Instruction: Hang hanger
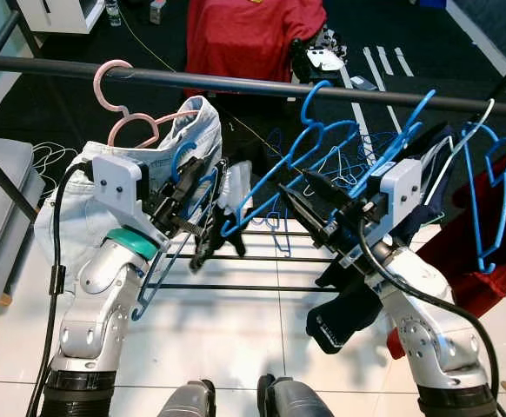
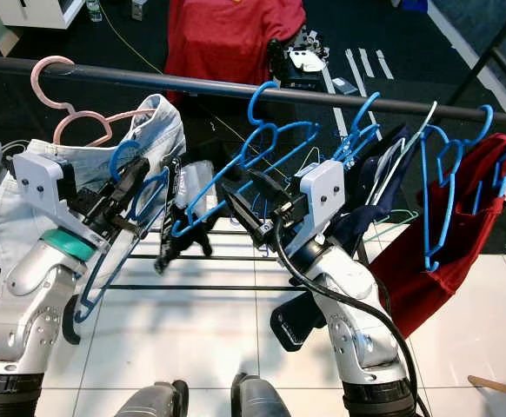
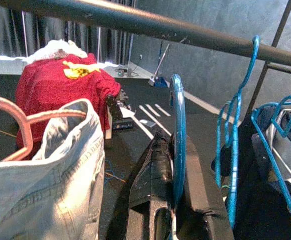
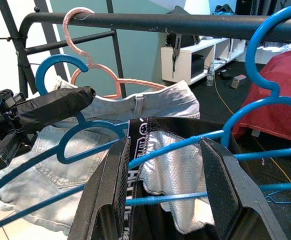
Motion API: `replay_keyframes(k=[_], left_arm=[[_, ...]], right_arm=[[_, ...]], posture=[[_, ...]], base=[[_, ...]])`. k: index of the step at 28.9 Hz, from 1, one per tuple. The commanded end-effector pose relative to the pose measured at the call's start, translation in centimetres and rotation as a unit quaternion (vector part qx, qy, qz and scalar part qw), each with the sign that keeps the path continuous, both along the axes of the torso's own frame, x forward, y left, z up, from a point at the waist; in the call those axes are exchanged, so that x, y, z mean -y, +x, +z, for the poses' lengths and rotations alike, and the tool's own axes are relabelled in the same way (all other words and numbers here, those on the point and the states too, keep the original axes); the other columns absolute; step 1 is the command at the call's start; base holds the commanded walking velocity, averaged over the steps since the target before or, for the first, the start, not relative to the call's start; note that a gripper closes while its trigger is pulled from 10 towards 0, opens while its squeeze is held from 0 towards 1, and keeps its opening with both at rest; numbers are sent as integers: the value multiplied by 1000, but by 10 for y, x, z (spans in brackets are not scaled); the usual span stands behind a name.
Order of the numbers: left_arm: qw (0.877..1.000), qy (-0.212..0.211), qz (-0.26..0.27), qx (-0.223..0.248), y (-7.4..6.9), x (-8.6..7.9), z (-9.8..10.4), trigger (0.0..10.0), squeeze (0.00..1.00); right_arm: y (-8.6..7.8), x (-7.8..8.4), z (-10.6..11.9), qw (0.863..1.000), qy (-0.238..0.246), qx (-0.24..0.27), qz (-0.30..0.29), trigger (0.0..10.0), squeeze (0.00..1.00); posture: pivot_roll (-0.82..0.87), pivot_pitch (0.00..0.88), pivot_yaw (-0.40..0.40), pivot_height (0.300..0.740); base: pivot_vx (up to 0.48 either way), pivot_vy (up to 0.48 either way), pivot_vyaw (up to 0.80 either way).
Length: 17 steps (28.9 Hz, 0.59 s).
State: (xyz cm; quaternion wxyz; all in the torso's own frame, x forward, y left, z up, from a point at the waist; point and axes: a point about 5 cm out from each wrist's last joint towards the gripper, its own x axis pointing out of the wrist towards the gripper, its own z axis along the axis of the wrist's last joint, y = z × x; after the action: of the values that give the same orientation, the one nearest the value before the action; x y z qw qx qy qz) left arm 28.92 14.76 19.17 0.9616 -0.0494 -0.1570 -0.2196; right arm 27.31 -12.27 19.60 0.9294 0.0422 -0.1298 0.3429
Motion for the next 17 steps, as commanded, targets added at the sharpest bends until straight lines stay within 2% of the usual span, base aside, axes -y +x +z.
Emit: replay_keyframes(k=[1, 8, 17], left_arm=[[1000, 1, 0, 2, 1, 1, -1, 10000, 0], [1000, 1, 1, 1, 1, 1, -1, 10000, 0], [1000, 7, 11, -1, 2, -2, -2, 10000, 0]], right_arm=[[1, 2, -1, 1000, -6, 1, -3, 10000, 0], [0, 1, -1, 1000, -6, 1, -3, 10000, 0], [2, -1, -3, 1000, -8, 3, 2, 10000, 0]], posture=[[-108, 40, -11, 740], [-105, 39, -9, 740], [-96, 39, -7, 740]], base=[[0, 0, 0], [0, 0, 0], [-258, 0, 0]])
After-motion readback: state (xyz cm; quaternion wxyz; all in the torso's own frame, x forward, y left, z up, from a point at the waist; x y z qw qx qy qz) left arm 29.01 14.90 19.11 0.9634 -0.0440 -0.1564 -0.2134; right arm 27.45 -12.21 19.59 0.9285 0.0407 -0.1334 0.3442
